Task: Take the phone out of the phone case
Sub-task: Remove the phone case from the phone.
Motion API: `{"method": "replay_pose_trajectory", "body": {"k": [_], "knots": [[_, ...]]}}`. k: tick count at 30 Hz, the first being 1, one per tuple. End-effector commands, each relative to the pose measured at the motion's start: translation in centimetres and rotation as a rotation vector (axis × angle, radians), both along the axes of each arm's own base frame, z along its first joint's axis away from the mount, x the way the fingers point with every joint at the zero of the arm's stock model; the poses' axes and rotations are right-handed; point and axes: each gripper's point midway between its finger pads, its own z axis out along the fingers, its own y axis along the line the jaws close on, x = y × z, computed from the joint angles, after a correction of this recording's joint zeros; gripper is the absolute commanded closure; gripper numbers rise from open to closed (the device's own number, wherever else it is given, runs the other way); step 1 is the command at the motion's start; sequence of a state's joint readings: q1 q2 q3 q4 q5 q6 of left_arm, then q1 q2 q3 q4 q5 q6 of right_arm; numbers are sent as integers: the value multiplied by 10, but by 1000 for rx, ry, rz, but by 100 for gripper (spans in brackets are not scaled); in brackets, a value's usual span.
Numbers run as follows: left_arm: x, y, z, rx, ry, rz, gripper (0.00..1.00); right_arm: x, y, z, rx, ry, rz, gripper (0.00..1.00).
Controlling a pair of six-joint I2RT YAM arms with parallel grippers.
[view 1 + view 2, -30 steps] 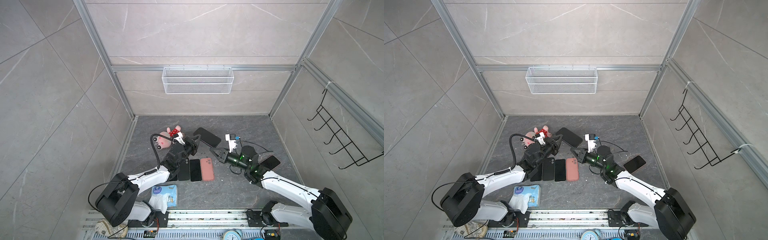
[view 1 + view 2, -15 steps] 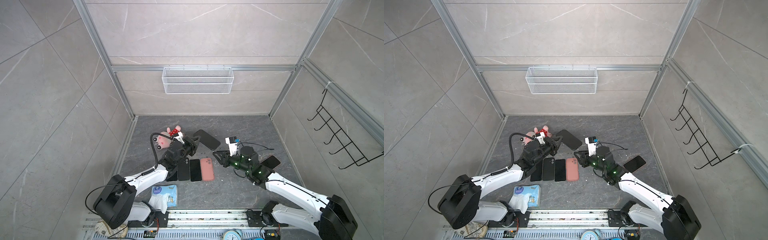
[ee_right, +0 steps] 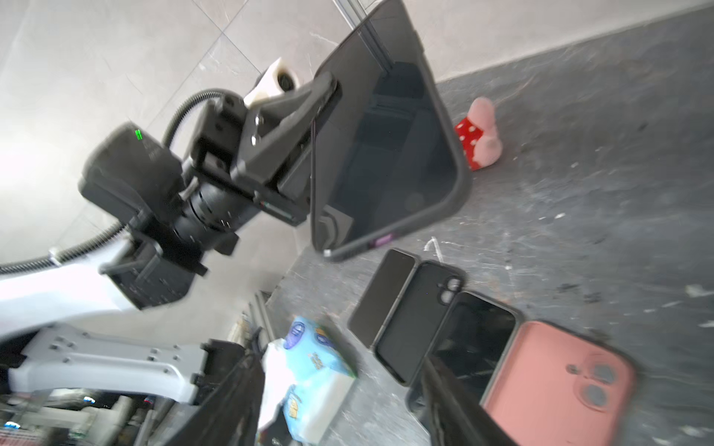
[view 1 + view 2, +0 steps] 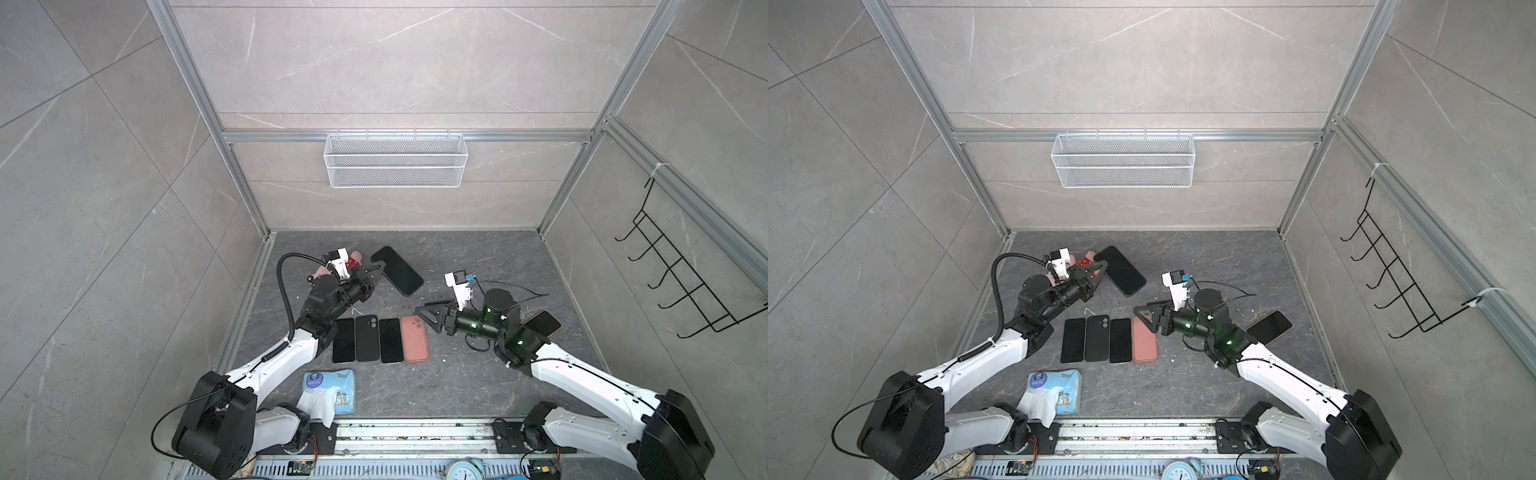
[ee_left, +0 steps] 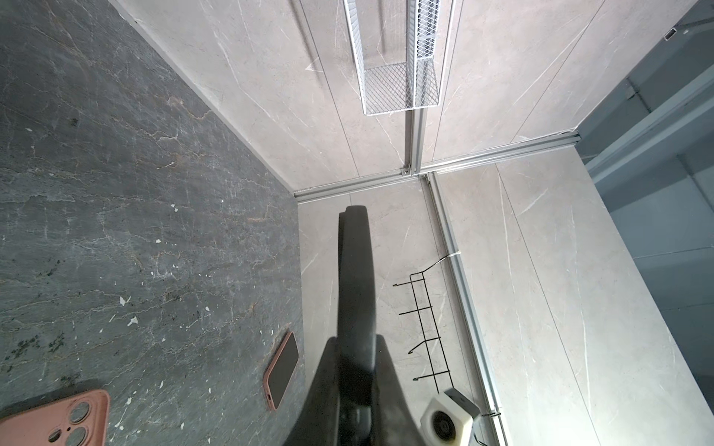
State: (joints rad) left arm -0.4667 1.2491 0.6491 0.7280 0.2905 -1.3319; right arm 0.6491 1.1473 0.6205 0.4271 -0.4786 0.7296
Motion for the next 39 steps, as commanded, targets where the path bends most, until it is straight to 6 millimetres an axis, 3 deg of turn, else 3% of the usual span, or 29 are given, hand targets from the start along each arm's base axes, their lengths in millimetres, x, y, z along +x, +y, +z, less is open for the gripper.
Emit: {"method": "replay_pose_trajectory", "body": {"k": [1,6,16,21,39], "knots": [[-8,6,62,-116,-217,17,100,0,12,35,242,51,15,33],[-10,7,64,-132,-229,30,100,5,25,32,240,84,2,37],[-10,2,62,-145,-228,29,100,22,29,33,349,134,-46,55],[-10,1,60,-149,-220,30,100,23,33,41,427,129,-17,59],[-7,2,55,-150,-206,48,100,26,38,39,436,144,-3,77]]}}
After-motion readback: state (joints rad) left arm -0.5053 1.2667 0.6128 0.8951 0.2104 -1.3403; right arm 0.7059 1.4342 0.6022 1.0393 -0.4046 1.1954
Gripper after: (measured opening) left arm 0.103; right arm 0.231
